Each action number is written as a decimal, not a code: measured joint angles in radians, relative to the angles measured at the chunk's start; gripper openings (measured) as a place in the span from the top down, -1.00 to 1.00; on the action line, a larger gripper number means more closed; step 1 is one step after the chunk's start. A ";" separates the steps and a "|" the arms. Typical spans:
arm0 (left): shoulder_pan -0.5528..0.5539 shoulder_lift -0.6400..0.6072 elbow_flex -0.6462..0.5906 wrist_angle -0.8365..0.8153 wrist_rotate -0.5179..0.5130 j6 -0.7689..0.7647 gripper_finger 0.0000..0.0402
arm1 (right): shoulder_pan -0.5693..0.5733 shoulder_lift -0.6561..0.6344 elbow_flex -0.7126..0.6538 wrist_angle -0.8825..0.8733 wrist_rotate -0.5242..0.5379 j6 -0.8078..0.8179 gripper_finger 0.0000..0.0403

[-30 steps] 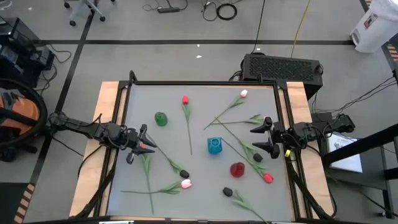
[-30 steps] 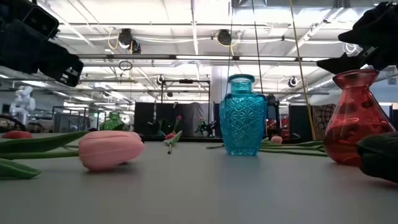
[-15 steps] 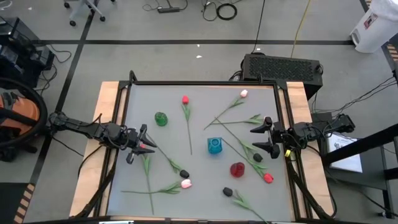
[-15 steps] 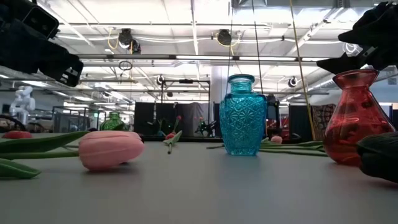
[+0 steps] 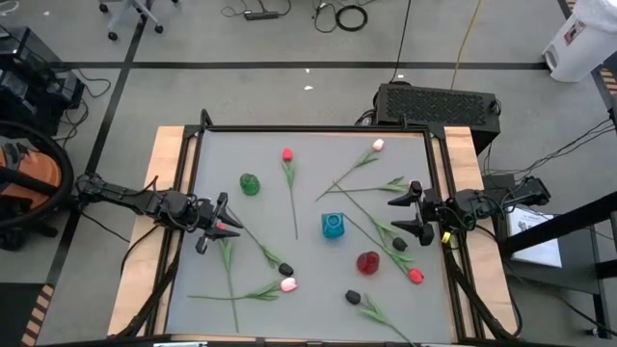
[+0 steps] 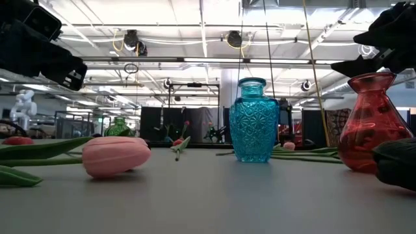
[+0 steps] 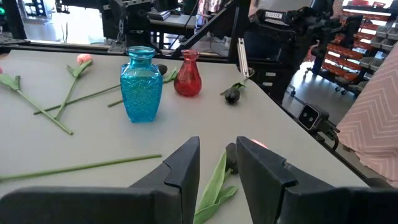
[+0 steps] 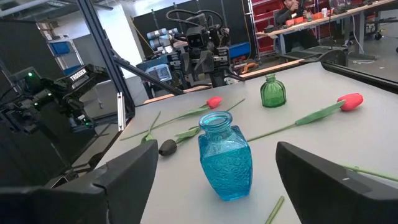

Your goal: Sort flowers into vase by color

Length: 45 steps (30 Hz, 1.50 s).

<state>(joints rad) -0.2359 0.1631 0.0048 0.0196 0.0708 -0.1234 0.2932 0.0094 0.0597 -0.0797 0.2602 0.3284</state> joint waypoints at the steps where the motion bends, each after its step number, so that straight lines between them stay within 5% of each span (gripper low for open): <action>1: 0.000 0.000 0.000 0.000 0.000 0.000 0.44 | 0.000 0.000 0.000 0.000 0.000 0.000 -0.58; 33: 0.000 0.000 0.000 0.000 0.000 0.000 0.44 | 0.000 0.000 0.000 0.001 0.006 0.006 -0.58; 41: 0.000 0.000 0.000 0.000 0.000 0.000 0.44 | 0.000 0.000 0.016 -0.002 0.008 0.284 -0.58; 45: 0.000 0.000 0.000 0.000 0.000 0.000 0.44 | 0.000 0.001 0.056 -0.002 0.098 0.338 -0.58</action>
<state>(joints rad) -0.2356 0.1631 0.0049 0.0194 0.0708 -0.1230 0.2935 0.0099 0.1156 -0.0819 0.3585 0.6669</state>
